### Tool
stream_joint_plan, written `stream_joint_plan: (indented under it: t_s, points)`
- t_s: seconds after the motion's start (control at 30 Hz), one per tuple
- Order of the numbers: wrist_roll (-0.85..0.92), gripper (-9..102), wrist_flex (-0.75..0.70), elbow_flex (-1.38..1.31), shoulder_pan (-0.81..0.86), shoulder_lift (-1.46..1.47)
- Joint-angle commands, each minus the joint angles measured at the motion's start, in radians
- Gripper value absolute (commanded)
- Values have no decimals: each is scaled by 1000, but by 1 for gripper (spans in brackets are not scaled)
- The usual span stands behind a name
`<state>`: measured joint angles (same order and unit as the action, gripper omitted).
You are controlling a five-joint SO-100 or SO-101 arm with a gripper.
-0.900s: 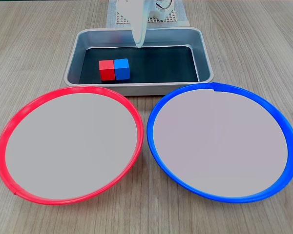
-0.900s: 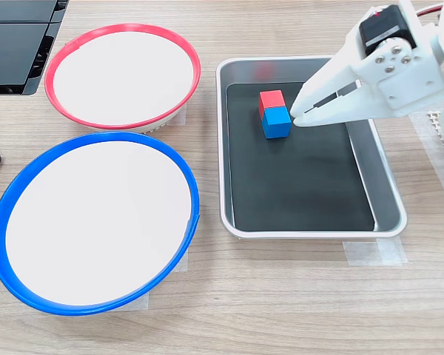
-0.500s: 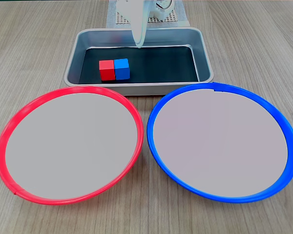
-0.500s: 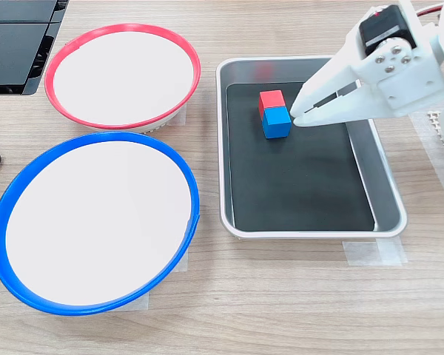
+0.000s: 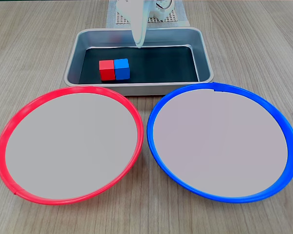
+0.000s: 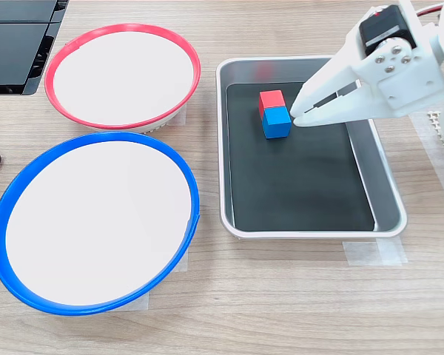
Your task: Move two blocks tray to matching dishes
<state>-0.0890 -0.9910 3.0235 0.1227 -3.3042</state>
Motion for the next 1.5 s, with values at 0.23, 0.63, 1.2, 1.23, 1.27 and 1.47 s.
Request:
stream_joint_plan:
  t_s: [0.23,0.63,1.2,1.23,1.27,1.47]
  points:
    - [199,0,-12,-43,-63,12]
    - [517,19,-534,-1077,60,1270]
    - [664,18,-272,-1146,132,1753]
    - [664,16,-262,-1137,129,1753]
    - [664,13,-253,-1127,126,1753]
    - [673,0,-235,-1091,104,1746]
